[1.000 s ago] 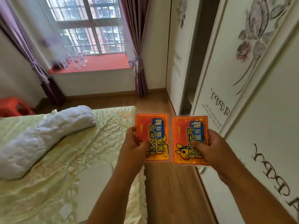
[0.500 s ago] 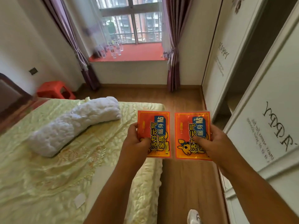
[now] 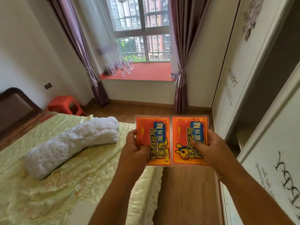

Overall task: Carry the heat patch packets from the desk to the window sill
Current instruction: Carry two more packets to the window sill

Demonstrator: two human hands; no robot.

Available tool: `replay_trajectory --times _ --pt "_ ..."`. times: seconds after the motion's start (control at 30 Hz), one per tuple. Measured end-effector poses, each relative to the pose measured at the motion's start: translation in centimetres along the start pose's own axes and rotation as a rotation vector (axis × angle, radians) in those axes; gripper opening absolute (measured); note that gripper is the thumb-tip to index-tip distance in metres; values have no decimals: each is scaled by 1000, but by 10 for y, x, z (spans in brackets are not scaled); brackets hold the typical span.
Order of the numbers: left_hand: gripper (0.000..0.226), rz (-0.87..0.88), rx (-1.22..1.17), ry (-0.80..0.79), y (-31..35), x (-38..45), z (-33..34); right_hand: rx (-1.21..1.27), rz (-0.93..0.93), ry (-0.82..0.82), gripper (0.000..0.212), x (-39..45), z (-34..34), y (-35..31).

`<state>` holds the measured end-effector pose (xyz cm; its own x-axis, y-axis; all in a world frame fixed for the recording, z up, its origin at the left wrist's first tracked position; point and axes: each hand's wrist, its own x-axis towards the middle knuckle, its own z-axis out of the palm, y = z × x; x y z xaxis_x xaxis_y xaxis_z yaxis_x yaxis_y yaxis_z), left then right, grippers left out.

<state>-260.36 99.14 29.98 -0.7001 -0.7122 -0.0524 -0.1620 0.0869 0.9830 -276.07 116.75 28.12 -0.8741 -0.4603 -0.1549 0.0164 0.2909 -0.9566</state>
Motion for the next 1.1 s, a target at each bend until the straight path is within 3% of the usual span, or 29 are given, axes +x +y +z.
replay_trajectory --times 0.33,0.93,1.1 --pt "44 50 -36 -45 27 87 48 -8 -5 52 33 90 -29 -18" --pt "46 93 -40 -140 34 376 77 -64 -28 160 17 331 3 -74" --pt "45 66 -27 -147 35 432 90 -75 -4 146 21 386 8 -76"
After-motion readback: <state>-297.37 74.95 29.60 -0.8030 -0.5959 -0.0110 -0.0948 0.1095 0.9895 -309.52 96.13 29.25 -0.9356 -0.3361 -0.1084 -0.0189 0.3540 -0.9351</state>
